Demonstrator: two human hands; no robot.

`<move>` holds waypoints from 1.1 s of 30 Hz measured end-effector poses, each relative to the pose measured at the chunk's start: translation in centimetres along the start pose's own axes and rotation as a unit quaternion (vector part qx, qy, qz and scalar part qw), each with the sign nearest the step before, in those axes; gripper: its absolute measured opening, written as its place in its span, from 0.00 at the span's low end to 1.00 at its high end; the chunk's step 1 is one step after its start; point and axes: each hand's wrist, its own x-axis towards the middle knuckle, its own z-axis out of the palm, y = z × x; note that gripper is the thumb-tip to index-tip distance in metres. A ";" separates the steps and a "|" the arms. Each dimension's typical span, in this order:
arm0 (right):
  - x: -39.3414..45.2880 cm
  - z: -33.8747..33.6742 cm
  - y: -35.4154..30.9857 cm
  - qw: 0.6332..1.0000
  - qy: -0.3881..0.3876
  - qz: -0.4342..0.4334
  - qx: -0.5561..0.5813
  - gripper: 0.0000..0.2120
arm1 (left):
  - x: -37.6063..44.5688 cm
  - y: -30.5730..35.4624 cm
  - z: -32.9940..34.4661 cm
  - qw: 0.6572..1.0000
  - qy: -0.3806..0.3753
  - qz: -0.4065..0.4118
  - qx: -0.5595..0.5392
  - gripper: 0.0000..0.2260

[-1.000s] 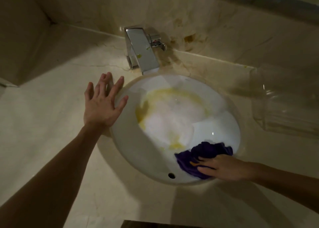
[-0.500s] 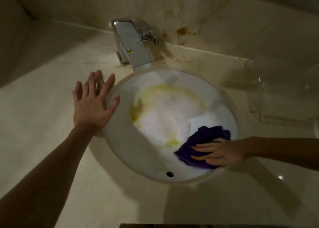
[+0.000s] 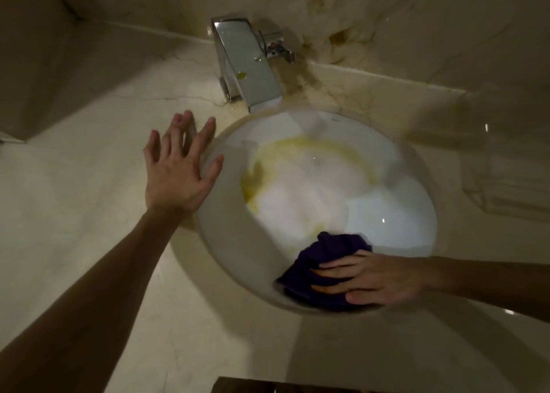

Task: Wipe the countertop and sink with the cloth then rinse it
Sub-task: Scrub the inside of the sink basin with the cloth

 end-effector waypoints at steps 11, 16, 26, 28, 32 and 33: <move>17.1 -3.0 -7.0 0.942 0.247 0.004 0.228 0.27 | 0.0 0.1 -0.2 1.000 -0.016 -0.002 0.006 0.26; 12.3 -0.6 -5.8 0.969 0.176 -0.026 0.172 0.25 | -0.1 0.5 -0.6 1.000 -0.027 -0.005 0.004 0.29; 18.5 -5.1 0.8 0.941 0.302 0.004 -0.155 0.31 | 0.0 0.7 -0.7 1.000 -0.023 -0.006 0.003 0.29; 21.6 -7.7 3.8 0.922 0.332 0.010 -0.201 0.30 | 0.0 0.7 -0.6 1.000 -0.016 -0.004 0.006 0.29; 22.1 -8.6 6.3 0.891 0.377 -0.053 -0.247 0.25 | 0.0 0.7 -0.5 1.000 -0.013 -0.007 0.011 0.30; 21.8 -9.0 6.8 0.889 0.374 -0.066 -0.256 0.25 | -0.1 0.7 -0.4 1.000 -0.010 -0.004 0.009 0.30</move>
